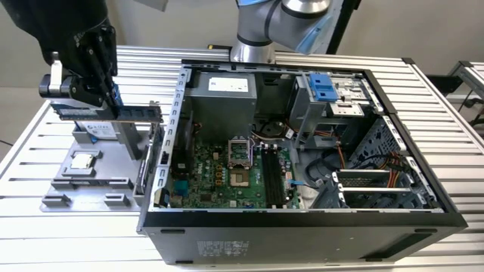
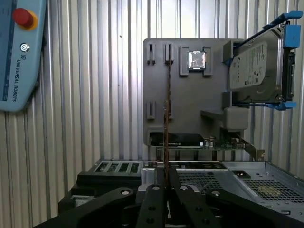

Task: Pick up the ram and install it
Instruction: 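Pick up the ram and move it above insertion slot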

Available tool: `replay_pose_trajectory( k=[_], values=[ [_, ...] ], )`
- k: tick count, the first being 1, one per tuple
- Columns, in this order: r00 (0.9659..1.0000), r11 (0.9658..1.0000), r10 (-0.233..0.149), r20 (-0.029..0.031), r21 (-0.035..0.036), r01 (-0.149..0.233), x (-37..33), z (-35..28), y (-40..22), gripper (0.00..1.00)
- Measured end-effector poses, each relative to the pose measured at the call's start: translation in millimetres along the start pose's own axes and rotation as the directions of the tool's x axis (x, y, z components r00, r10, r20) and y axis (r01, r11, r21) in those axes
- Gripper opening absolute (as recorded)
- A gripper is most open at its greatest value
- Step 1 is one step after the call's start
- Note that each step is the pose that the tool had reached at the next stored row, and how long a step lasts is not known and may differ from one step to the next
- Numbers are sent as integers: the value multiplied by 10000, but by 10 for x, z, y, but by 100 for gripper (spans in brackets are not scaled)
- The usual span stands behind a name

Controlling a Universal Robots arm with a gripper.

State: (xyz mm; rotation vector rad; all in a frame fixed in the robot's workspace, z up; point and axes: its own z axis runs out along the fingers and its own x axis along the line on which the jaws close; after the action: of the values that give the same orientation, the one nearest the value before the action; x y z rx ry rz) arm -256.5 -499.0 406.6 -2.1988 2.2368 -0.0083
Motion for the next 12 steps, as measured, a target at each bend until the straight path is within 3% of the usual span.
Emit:
replay_pose_trajectory(
  k=[12],
  values=[
    [10000,10000,-17,-1,-1,17,-3,1,-165,0]
  ],
)
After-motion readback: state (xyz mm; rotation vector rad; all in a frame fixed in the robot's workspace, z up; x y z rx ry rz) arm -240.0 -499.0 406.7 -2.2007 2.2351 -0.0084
